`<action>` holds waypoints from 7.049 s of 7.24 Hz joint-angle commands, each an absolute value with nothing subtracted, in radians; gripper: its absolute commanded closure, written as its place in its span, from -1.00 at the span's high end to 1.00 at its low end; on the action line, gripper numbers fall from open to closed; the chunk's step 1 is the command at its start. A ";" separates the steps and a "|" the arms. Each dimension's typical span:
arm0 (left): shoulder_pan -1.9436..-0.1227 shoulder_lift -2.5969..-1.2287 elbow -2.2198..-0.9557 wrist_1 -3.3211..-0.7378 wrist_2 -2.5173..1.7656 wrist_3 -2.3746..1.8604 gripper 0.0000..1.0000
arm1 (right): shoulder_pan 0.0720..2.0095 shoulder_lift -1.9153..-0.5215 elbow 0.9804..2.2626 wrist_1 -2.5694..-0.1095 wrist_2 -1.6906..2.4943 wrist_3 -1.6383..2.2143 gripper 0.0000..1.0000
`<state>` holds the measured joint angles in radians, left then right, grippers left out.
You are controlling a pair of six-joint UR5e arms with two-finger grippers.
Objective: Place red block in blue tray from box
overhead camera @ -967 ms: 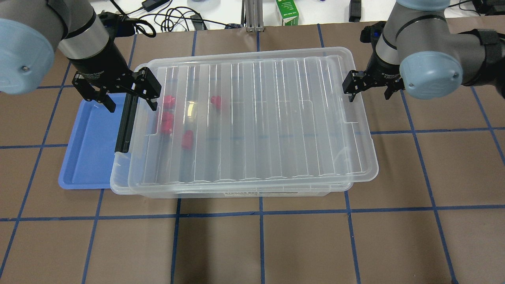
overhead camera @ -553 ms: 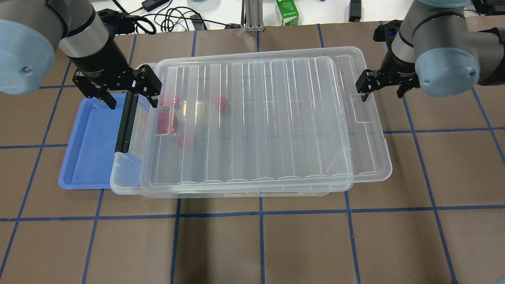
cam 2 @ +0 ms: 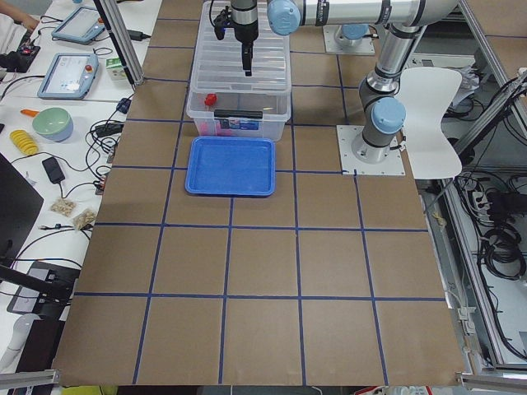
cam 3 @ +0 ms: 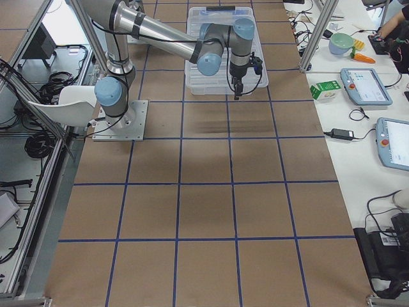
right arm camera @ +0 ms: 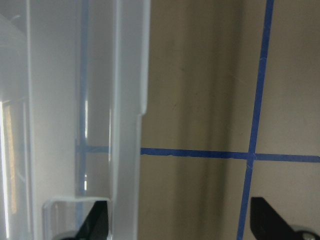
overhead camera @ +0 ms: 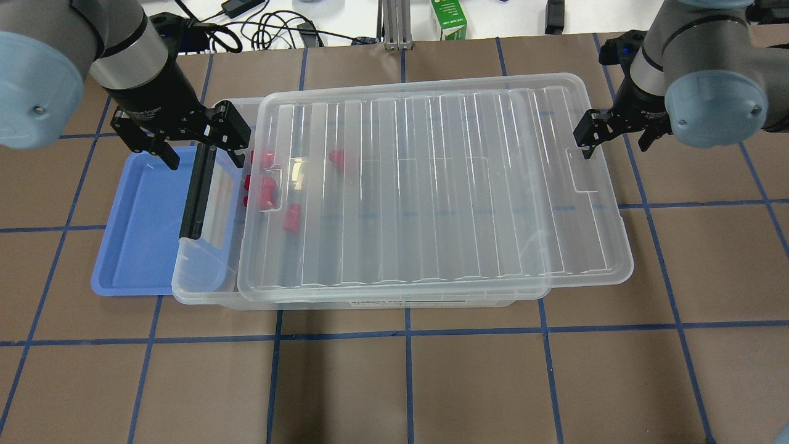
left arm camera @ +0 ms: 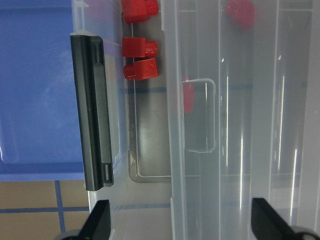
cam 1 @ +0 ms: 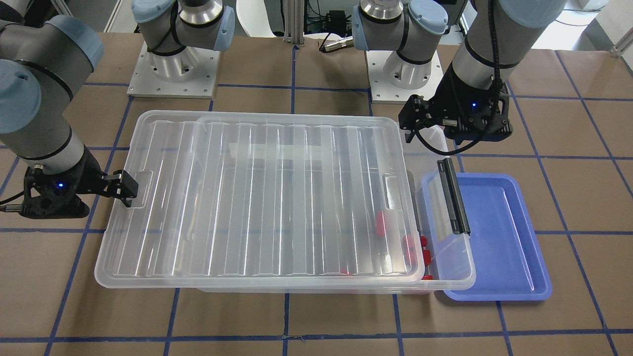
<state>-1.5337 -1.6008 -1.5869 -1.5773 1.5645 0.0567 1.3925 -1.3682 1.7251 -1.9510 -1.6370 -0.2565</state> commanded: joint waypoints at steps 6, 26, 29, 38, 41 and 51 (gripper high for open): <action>-1.534 -1.601 -1.586 -1.580 1.565 0.057 1.00 | 1.315 -1.371 1.709 -1.953 -1.661 -0.377 1.00; -1.529 -1.821 -1.783 -1.110 1.548 0.064 0.60 | 1.164 -1.428 1.645 -1.860 -1.674 -0.549 1.00; -1.543 -1.839 -1.833 -1.081 1.542 0.061 0.49 | 1.166 -1.506 1.443 -1.547 -1.647 -0.545 1.00; -1.571 -1.956 -1.835 -1.039 1.530 0.061 0.48 | 1.511 -1.537 1.479 -1.563 -1.574 0.027 1.00; -1.571 -1.976 -1.833 -1.028 1.529 0.061 0.48 | 1.513 -1.542 1.473 -1.551 -1.572 0.049 1.00; -1.569 -1.939 -1.740 -1.101 1.514 0.052 -1.00 | 1.481 -1.532 1.451 -1.565 -1.565 -0.095 1.00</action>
